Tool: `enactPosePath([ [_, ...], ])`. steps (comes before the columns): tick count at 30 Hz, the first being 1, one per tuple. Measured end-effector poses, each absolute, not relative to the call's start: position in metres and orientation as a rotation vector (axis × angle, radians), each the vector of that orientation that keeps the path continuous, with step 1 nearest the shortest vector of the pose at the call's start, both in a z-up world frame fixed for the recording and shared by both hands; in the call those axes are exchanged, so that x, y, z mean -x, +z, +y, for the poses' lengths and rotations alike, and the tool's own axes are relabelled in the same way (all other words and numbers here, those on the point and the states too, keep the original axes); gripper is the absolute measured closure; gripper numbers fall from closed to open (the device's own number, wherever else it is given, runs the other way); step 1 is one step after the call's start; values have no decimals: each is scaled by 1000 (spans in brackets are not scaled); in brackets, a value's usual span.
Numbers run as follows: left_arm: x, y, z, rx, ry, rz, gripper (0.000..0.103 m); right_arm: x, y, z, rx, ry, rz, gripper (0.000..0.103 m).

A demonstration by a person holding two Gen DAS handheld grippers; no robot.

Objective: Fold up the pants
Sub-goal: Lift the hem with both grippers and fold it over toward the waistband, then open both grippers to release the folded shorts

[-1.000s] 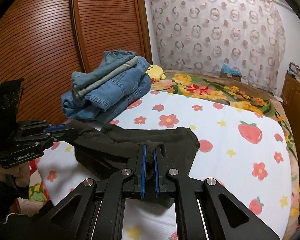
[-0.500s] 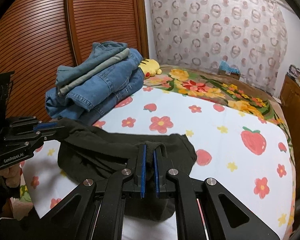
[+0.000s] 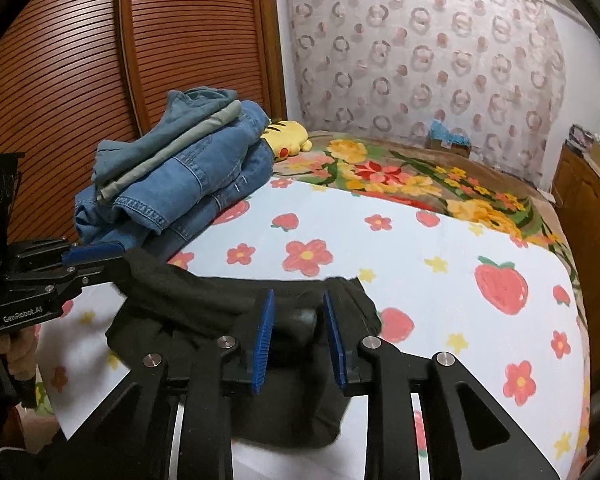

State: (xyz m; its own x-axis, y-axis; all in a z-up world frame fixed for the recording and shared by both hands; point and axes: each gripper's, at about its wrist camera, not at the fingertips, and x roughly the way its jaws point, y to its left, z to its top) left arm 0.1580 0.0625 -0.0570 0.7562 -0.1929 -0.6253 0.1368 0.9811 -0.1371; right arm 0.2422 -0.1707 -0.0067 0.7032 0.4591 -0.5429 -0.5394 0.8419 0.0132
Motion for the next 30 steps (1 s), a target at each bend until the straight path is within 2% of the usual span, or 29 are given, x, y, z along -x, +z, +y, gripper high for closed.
enactPosePath([
  [3,-152,-60,63,92,-197,689,53,-236,-6,-179,156,554,567,76],
  [24,-128,-109,54,32,-209,826,53,-222,-41,-194,173,583,727,74],
  [27,-131,-111,53,20,-215,835,60,-223,-41,-193,173,591,725,74],
  [28,-132,-112,53,21,-214,838,64,-223,-40,-194,169,596,724,78],
  [29,-133,-112,54,21,-212,837,67,-223,-41,-194,163,606,722,90],
  [30,-134,-112,54,21,-209,835,72,-222,-40,-195,160,627,719,90],
])
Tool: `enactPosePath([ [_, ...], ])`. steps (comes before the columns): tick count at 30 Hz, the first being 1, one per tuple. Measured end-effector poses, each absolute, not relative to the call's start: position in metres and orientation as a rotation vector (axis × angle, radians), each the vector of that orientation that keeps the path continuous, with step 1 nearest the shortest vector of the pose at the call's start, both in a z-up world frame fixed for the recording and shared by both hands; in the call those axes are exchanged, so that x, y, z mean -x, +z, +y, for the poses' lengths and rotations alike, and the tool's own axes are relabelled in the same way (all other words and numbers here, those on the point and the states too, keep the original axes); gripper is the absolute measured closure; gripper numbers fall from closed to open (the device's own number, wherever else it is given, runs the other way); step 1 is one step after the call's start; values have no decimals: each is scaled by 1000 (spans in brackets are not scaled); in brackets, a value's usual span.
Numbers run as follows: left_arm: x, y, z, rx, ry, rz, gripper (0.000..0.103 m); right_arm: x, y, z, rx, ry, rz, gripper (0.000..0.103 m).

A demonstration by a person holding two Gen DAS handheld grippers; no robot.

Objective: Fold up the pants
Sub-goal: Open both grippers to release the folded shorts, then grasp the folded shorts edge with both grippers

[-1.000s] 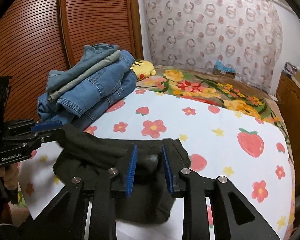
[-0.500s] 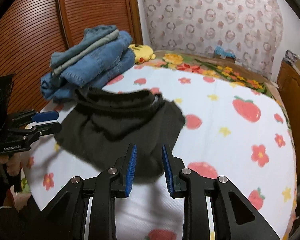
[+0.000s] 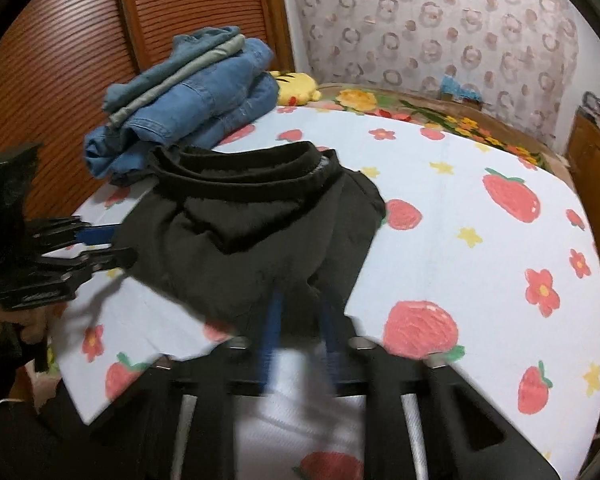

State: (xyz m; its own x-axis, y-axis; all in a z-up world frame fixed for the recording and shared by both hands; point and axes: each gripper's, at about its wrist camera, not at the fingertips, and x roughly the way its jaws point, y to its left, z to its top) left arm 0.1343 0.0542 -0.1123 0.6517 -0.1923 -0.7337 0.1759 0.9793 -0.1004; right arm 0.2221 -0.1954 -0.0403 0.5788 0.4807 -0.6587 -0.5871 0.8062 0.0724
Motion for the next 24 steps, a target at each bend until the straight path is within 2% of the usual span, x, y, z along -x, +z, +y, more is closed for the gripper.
enactPosePath([
  [3,-135,-111,56,28,-223,832,89,-216,-38,-201,162,627,691,93],
  [6,-133,-108,53,17,-230,813,95,-208,-36,-208,148,625,672,94],
  [12,-117,-92,43,-6,-254,750,96,-180,-30,-231,141,606,649,95],
  [24,-88,-103,27,25,-347,794,96,-132,-37,-260,100,582,698,95],
])
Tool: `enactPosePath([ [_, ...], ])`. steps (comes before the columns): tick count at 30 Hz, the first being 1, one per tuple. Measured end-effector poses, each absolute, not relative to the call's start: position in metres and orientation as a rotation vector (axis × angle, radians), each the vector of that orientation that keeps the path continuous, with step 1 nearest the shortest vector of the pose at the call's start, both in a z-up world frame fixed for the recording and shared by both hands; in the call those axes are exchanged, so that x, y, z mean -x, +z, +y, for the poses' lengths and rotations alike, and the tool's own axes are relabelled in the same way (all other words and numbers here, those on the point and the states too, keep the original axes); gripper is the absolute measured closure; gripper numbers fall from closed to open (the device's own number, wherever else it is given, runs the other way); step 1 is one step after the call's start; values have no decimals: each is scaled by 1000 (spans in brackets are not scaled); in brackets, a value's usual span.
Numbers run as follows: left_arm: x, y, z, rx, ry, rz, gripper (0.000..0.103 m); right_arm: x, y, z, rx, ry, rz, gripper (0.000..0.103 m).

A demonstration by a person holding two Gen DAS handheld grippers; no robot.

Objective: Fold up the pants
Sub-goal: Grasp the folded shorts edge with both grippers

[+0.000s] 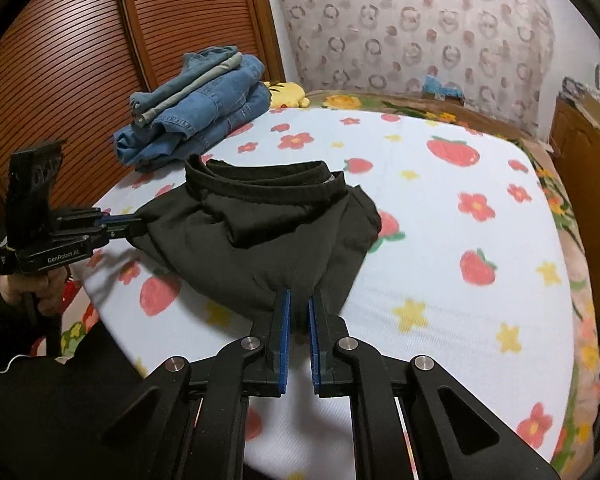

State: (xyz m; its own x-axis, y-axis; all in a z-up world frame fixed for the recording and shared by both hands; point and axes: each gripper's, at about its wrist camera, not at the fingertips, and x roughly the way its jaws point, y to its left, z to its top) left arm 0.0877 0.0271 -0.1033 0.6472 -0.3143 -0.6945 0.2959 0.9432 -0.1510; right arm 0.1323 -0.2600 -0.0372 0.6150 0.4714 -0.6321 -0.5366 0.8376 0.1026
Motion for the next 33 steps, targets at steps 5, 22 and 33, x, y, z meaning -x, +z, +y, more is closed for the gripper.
enactPosePath([
  [5,-83,-104,23,14,-343,799,96,-132,-31,-257,95,566,687,89],
  [22,-86,-109,22,14,-339,809,96,-155,-46,-251,91,530,730,76],
  [33,-89,-115,21,9,-329,826,96,-142,-33,-275,60,541,668,101],
])
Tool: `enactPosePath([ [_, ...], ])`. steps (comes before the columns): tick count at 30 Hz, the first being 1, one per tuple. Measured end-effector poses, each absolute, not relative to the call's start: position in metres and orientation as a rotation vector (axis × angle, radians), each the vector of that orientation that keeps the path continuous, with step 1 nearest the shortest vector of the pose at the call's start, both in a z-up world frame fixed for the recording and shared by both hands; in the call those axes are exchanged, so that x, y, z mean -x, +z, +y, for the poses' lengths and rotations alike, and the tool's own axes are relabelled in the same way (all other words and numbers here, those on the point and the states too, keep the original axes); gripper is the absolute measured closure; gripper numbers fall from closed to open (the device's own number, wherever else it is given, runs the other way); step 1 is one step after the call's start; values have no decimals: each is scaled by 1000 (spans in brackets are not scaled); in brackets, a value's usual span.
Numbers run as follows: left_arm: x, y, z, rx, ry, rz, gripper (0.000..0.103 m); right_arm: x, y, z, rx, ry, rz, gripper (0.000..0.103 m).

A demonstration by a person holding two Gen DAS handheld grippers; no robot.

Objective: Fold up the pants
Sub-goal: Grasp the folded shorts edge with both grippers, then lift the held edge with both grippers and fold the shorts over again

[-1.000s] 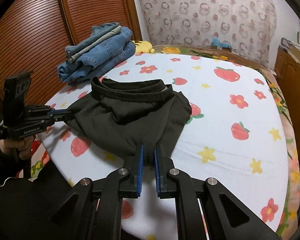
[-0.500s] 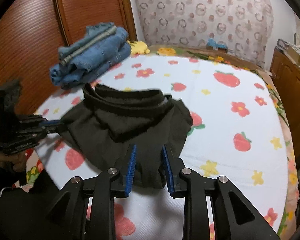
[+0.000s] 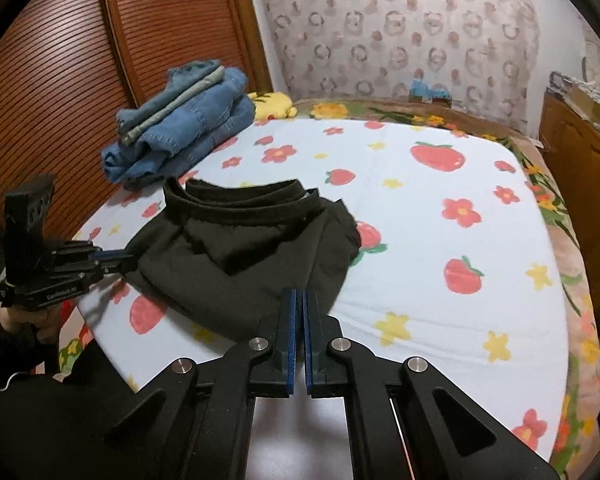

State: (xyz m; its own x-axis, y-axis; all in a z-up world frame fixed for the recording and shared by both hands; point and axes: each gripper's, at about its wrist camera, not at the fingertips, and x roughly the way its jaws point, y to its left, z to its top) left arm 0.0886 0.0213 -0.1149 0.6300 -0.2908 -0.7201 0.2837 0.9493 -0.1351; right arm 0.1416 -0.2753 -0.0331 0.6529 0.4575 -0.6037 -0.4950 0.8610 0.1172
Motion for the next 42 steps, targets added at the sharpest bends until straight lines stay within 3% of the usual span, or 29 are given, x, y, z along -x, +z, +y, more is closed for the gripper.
enactPosePath([
  [7,-88,-113,21,18,-331,819,96,-141,-37,-268,78,532,687,100],
  [8,-89,-111,22,28,-333,815,95,-142,-34,-268,79,537,686,95],
  [11,-91,-103,27,46,-321,801,87,-145,-25,-265,93,542,663,82],
  [13,-95,-97,29,42,-317,789,75,-150,-20,-262,92,545,649,76],
  [17,-104,-88,29,23,-316,776,64,-163,-19,-249,123,571,642,69],
  [27,-138,-89,24,-10,-311,789,63,-207,-33,-216,234,615,686,68],
  [28,-141,-89,24,-10,-309,791,63,-211,-32,-215,235,625,684,68],
  [29,-144,-90,24,-9,-306,795,63,-214,-32,-215,230,635,679,82],
  [31,-147,-90,24,-7,-307,797,63,-220,-29,-216,218,652,662,101],
  [42,-178,-99,17,-25,-346,835,63,-240,-34,-227,127,610,634,103],
])
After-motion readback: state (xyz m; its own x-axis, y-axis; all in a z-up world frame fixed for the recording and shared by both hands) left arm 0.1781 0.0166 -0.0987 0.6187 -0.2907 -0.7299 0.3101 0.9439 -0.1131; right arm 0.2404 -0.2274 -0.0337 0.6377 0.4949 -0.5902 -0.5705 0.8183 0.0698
